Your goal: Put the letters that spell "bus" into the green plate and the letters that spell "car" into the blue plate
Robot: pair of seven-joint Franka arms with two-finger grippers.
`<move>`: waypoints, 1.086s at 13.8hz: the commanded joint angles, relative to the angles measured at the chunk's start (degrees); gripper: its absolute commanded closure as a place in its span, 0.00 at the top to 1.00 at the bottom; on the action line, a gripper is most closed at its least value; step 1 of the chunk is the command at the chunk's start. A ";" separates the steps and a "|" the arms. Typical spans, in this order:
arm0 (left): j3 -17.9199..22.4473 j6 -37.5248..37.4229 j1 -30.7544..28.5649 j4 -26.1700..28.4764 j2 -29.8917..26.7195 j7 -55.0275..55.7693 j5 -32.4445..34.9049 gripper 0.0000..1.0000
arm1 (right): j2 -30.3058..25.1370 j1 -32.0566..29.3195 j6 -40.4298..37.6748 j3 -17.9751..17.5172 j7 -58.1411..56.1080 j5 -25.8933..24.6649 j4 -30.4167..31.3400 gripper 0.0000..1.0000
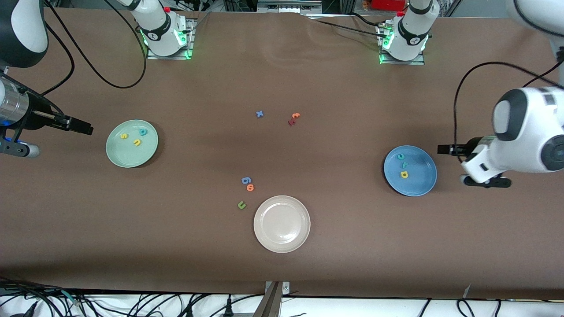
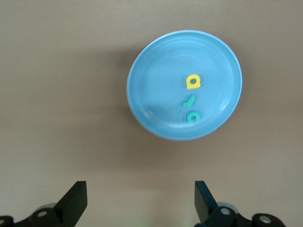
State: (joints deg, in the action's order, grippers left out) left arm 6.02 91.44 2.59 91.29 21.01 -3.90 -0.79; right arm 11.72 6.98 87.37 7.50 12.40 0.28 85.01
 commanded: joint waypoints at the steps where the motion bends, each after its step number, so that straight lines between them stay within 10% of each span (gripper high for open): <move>1: -0.13 -3.90 -1.45 -1.64 -5.52 3.62 2.72 1.00 | 0.67 -0.39 -1.32 -0.03 -0.80 0.43 -1.69 1.00; 15: -1.01 0.76 3.38 -0.08 -20.20 13.57 1.16 1.00 | 0.67 -0.03 -1.32 -0.21 -0.80 0.34 -1.69 1.00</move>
State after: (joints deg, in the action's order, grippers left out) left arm 4.88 91.17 5.45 86.15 4.33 8.81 2.67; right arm 11.74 7.02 87.37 7.45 12.37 0.28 84.99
